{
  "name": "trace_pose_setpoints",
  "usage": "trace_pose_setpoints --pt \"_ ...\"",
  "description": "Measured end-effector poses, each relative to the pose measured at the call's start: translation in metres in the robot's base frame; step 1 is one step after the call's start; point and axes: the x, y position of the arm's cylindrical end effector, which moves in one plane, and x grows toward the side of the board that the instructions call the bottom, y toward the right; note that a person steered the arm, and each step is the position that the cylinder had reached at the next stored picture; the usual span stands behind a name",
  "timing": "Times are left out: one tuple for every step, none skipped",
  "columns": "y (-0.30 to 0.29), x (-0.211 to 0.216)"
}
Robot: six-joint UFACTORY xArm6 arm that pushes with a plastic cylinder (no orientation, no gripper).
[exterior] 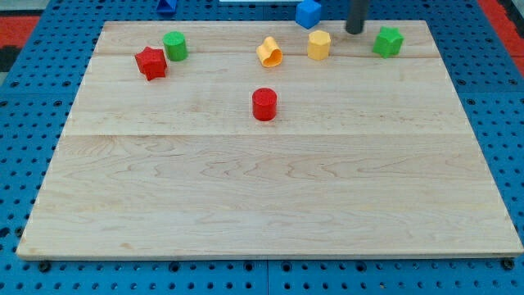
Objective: Move green star and the red circle parallel to each other
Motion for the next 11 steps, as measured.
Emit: trace_pose_setpoints --pt "0.028 -0.008" --pt "0.067 0.006" --pt "0.029 0.074" --pt "-0.067 0.090" --pt "-0.016 0.087" --pt "0.009 0.066" --pt "0.057 0.121" --pt "-0.017 0.138" --pt "-0.132 0.146" --pt "-0.171 0.134" --pt "-0.255 0.138"
